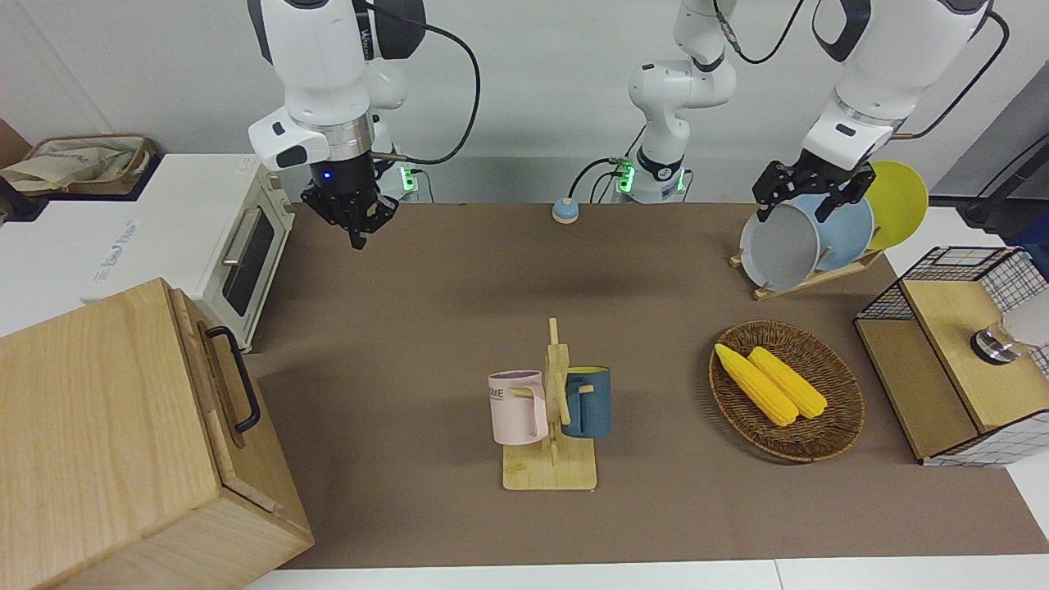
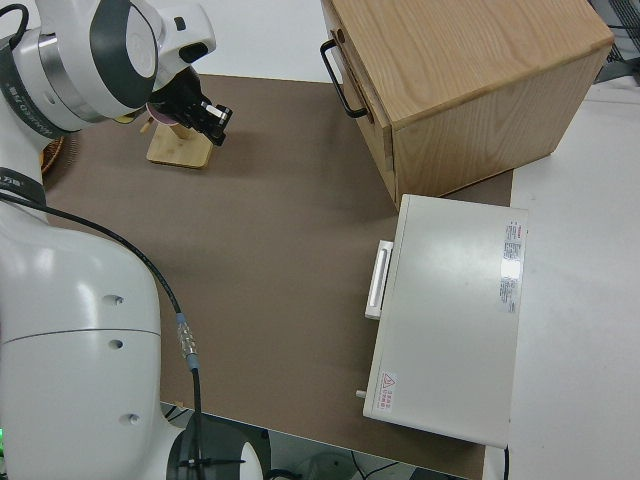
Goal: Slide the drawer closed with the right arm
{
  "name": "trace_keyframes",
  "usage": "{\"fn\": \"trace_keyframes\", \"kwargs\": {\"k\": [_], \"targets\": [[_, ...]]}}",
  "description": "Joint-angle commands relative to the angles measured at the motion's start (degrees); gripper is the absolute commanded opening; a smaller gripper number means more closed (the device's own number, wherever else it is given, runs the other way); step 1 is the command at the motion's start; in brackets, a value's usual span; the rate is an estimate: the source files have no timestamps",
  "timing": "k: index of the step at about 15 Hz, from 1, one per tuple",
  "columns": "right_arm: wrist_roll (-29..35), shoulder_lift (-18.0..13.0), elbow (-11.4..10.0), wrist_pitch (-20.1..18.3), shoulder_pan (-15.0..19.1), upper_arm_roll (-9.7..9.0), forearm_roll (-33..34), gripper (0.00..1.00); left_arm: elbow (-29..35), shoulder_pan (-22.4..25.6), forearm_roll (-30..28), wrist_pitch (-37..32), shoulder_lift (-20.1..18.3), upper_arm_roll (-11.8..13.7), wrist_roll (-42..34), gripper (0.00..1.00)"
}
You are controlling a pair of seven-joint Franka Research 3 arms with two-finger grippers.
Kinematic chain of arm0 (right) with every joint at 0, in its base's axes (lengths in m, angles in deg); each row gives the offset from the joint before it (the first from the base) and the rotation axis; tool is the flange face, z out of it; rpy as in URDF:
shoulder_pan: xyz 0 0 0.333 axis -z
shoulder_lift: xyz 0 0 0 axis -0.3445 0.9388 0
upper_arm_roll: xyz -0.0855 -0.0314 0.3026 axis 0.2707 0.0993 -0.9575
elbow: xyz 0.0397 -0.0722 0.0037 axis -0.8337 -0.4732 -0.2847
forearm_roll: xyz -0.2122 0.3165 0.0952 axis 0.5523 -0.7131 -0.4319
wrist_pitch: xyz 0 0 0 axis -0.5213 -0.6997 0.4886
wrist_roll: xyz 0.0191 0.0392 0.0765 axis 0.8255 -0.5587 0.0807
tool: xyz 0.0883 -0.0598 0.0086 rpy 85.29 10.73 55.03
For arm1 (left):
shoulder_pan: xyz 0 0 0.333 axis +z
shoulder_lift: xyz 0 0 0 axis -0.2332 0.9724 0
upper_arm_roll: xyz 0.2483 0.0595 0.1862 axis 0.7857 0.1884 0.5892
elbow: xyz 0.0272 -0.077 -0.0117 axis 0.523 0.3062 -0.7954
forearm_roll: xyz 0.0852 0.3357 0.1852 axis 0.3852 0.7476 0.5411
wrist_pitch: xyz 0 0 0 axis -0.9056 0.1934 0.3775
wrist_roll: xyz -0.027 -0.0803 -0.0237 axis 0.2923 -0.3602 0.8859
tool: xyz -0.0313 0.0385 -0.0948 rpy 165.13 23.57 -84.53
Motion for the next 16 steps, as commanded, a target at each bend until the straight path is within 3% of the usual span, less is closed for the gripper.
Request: {"fn": "trace_keyframes", "kwargs": {"k": [1,4,6,8,13,16], "targets": [[-9.70,-2.45,-1.99,0.32,0.05,3.55,-4.02,0.060,-1.40,0.22,0.98,-1.13,0.65,-0.37,-0.56,0.99],[-14.71,-2.81,-1.82,0.50,-3.54,9.96,-7.11,0.298,-1.49,0.22,0.98,-1.13,0.65,-0.37,-0.56,0.99],[-15.52,-2.72,-1.73,0.50,-6.62,13.83,-7.11,0.603,-1.40,0.22,0.98,-1.13,0.65,-0.37,-0.56,0.99],[-15.52,-2.72,-1.73,0.67,-7.25,14.37,-7.20,0.982,-1.49,0.22,0.98,-1.13,0.65,-0.37,-0.56,0.99],[-15.34,-2.72,-1.64,0.23,-8.65,14.81,-6.94,0.983,-1.49,0.22,0.98,-1.13,0.65,-0.37,-0.56,0.99],[-15.08,-2.81,-1.47,0.06,-12.24,18.75,-7.29,0.983,-1.49,0.22,0.98,-1.13,0.65,-0.37,-0.56,0.99]]}}
